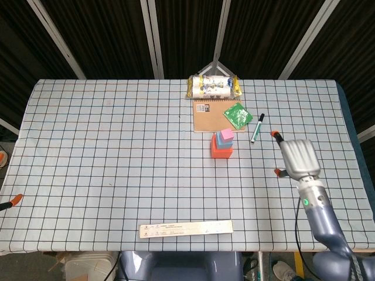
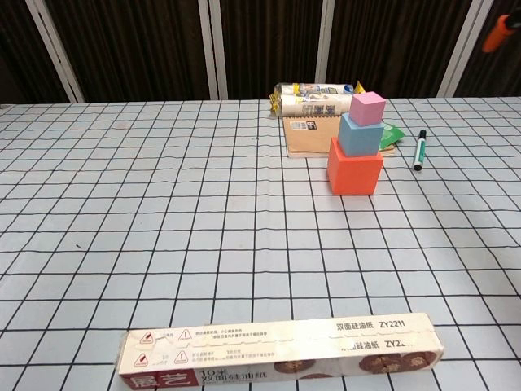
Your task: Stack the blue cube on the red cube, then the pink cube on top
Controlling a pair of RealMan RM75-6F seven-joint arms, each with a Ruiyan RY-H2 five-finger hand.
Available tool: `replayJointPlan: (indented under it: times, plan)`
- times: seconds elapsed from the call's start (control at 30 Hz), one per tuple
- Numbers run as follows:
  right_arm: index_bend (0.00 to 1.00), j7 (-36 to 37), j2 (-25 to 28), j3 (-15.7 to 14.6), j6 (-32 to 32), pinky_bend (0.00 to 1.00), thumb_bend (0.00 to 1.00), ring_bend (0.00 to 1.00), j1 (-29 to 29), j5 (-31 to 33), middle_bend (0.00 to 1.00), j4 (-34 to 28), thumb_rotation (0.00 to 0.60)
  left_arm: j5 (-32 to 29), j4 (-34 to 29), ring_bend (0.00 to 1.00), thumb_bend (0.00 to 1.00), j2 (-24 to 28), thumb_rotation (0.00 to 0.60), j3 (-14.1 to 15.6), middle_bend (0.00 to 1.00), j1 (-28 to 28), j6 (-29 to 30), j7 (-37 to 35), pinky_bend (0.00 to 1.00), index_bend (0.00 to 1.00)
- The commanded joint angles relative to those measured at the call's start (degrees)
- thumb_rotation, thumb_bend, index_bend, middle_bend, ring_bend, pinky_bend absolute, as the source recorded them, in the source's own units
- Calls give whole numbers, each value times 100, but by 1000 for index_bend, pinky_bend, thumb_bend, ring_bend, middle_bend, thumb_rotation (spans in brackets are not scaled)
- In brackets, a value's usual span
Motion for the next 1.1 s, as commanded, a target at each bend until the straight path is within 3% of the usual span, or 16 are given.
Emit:
replayJointPlan:
  times: [0.03, 0.27, 0.37, 0.43, 0.5, 0.7, 0.83, 1.1]
  plan:
    - [199, 1314, -125, -829, 1217, 1000, 185, 1000, -1597, -1733, 1000, 230, 600, 65, -13, 0, 166, 8, 600, 31, 0, 22, 36, -15, 0, 34]
    - [196, 1047, -981, -1090, 2102, 986, 184, 989, -2504, -2848, 1000, 1222, 600, 129, 4, 0, 166, 41, 600, 65, 0, 72, 83, -90, 0, 34]
    - [177, 932, -1049, -1185, 2233, 873, 184, 857, -2717, -3033, 918, 1367, 600, 178, -3, 0, 166, 51, 600, 80, 0, 96, 127, -118, 0, 34]
    - [123, 837, -1060, -1213, 2331, 748, 185, 660, -2895, -3118, 677, 1456, 600, 230, -7, 0, 166, 57, 600, 93, 0, 113, 163, -146, 0, 34]
    - [87, 816, -1032, -1272, 2269, 653, 185, 498, -3011, -3119, 505, 1483, 600, 264, -5, 0, 166, 54, 600, 102, 0, 124, 190, -153, 0, 34]
    - [84, 1380, -1009, -1208, 2007, 296, 185, 189, -3228, -3312, 224, 1870, 600, 365, -19, 0, 166, 29, 600, 151, 0, 140, 228, -74, 0, 34]
    - [82, 1559, -928, -1198, 1770, 208, 185, 133, -3276, -3438, 160, 1949, 600, 429, -33, 0, 166, 14, 600, 169, 0, 159, 284, -41, 0, 34]
    - [29, 1752, -866, -1002, 1743, 181, 185, 64, -3391, -3852, 84, 2110, 600, 554, -19, 0, 166, -58, 600, 241, 0, 86, 182, 182, 0, 34]
